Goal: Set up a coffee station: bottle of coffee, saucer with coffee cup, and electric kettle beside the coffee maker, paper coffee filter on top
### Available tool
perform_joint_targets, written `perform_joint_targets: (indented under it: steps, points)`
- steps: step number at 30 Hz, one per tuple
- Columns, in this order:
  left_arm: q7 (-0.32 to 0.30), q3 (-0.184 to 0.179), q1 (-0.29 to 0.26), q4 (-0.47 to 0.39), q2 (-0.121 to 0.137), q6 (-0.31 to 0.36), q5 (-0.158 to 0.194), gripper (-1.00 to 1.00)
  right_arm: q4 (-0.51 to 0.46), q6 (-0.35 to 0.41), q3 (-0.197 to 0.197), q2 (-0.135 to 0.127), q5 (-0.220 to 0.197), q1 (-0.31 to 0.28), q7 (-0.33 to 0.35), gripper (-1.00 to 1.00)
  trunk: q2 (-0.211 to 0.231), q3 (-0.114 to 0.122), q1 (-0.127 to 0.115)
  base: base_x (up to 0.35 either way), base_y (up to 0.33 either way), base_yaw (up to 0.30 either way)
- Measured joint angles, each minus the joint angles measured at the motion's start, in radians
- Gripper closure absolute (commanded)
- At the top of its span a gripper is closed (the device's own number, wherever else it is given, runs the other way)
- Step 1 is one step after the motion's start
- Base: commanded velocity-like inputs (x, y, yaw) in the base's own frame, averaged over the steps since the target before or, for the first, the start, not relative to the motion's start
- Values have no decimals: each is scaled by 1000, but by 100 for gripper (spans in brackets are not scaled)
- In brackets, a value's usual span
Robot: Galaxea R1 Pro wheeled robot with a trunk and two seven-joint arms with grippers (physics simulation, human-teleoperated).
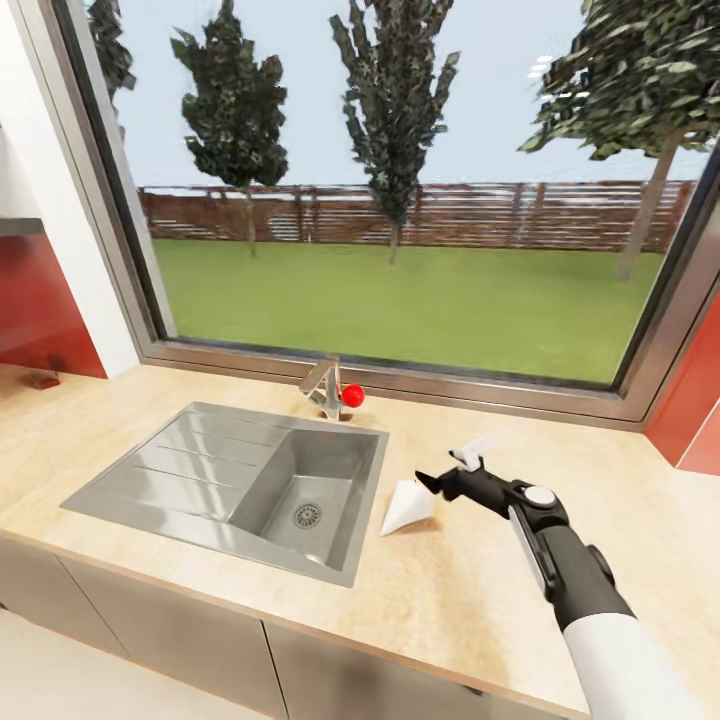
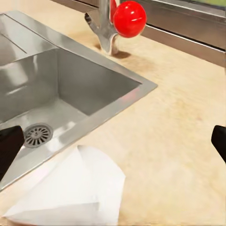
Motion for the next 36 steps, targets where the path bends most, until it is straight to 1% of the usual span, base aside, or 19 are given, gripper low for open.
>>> perform_joint_targets:
  steps: [1, 3, 6, 8, 14, 21, 25, 28, 36]
  points:
    - [0, 0, 0, 0, 0, 0, 0, -100, 2, 0, 0, 0, 12, 0, 13, -100, 0, 0, 0, 0, 0, 0]
    - [0, -1, 0, 0, 0, 0, 0, -100, 13, -1, 0, 0, 56, 0, 66, -100, 0, 0, 0, 0, 0, 0]
    - [0, -2, 0, 1, 0, 1, 0, -100, 22, -2, -1, 0, 97, 0, 116, -100, 0, 0, 0, 0, 0, 0]
    - [-1, -2, 1, 1, 0, 1, 0, -100, 25, -2, 0, 0, 111, 0, 130, -100, 0, 0, 0, 0, 0, 0]
    - [-2, -2, 0, 1, 0, 1, 0, -100, 27, -2, 0, 0, 127, 0, 145, -100, 0, 0, 0, 0, 0, 0]
    - [-2, -3, 1, 1, 0, 2, 0, -100, 29, -2, 0, -1, 152, 0, 148, -100, 0, 0, 0, 19, 0, 0]
    - [-1, -3, 1, 2, 0, 2, 1, -100, 30, -2, 0, -1, 155, 0, 148, -100, 0, 0, 0, 154, -6, 0]
    - [-1, -3, 1, 2, 0, 2, 1, -100, 49, -3, 0, -2, 158, 0, 148, -100, 0, 0, 0, 117, -13, 0]
    - [-1, -5, 2, 2, 0, 2, 1, -100, 75, -4, 1, -2, 163, 0, 148, -100, 0, 0, 0, 18, -2, 0]
